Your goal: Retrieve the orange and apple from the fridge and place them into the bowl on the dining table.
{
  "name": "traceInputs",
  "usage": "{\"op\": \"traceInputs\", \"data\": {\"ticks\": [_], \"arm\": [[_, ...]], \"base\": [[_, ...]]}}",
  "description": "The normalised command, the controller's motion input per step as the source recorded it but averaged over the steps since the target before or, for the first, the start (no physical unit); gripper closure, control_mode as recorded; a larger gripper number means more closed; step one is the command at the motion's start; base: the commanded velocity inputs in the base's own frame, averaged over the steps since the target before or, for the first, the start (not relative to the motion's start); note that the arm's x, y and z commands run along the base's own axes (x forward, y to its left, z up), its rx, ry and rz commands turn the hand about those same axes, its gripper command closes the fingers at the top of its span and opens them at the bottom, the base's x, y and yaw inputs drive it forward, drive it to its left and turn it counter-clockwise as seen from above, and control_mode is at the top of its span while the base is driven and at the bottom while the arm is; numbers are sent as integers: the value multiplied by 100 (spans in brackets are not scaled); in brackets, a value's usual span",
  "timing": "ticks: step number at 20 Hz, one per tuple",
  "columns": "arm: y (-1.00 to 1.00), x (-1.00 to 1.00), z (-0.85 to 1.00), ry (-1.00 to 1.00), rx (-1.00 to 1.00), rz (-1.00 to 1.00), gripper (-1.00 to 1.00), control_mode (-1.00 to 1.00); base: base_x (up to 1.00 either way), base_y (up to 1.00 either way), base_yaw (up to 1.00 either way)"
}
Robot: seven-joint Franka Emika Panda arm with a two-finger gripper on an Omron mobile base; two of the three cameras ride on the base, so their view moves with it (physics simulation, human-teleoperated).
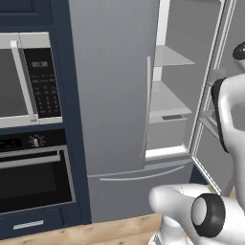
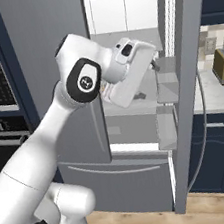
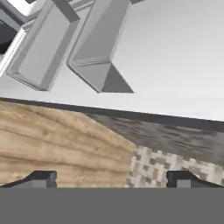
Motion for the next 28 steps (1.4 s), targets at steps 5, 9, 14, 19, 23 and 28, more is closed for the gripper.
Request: {"op": "traceInputs", "data": {"ticks": [5, 9, 14, 19, 23, 28], "arm": [[69, -50, -21, -69, 50, -3, -100, -100], [46, -38, -4, -50, 58, 0, -100, -100], [43, -13, 0, -20, 56, 2, -100, -100], [83, -8, 0, -19, 43, 1, -100, -100], [88, -5, -2, -13, 29, 4, -100, -100], [94, 0, -7, -8, 7, 6, -100, -100]], "base": [[0, 0, 0], [0, 0, 0], [0, 0, 0], [0, 0, 0], [0, 0, 0], [0, 0, 0]]}}
